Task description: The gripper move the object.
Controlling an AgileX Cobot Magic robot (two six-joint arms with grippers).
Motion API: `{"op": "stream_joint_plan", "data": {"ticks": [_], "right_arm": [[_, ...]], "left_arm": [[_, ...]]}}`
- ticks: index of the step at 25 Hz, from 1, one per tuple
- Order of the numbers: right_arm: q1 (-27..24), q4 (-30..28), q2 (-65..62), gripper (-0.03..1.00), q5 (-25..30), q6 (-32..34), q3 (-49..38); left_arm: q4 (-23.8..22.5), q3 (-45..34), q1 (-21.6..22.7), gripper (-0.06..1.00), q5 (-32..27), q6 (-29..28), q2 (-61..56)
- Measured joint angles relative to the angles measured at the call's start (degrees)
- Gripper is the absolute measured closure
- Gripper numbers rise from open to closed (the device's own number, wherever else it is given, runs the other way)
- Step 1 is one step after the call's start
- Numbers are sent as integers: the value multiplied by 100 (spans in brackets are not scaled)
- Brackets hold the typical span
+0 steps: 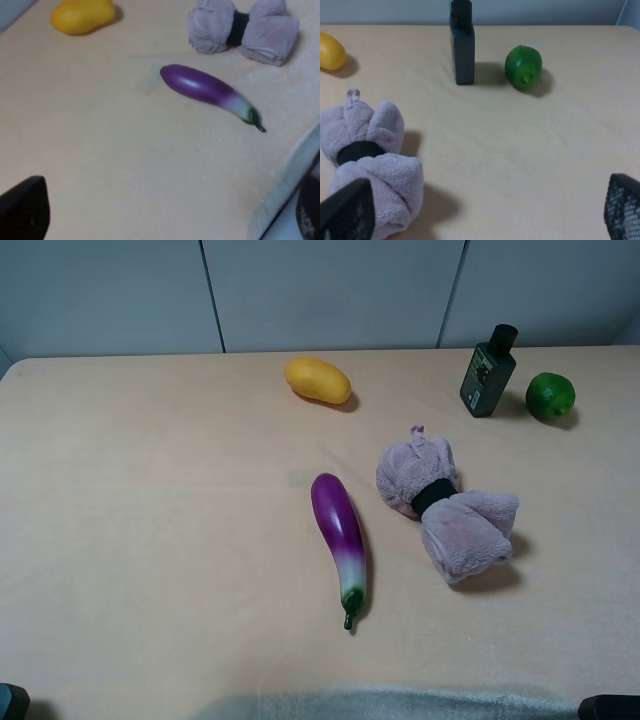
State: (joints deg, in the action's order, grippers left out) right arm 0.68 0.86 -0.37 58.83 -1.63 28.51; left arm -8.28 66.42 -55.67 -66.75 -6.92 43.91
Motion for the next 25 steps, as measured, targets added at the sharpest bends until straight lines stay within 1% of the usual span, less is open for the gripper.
{"op": "stream_joint_plan", "data": {"ticks": [7, 9, 12, 17, 21, 24, 25], "right_arm": [[0, 0, 0, 28, 0, 0, 0], [0, 0, 0, 28, 0, 0, 0], [0, 0, 0, 28, 0, 0, 0], [0, 0, 0, 28, 0, 0, 0], [0, 0, 0, 28, 0, 0, 0], [0, 0, 0, 28, 0, 0, 0], [0, 0, 0, 28, 0, 0, 0]], "left_arm": [[20, -760, 19, -4, 0, 7, -951], [73, -1065, 216, -4, 0, 7, -1179], [219, -1523, 779, -4, 0, 21, -1490], [395, -2188, 2056, -4, 0, 137, -2067], [420, -2599, 3016, -4, 31, 692, -2598], [420, -2892, 3725, -4, 306, 1152, -2991], [422, -3007, 3898, -4, 449, 1233, -3097]]}}
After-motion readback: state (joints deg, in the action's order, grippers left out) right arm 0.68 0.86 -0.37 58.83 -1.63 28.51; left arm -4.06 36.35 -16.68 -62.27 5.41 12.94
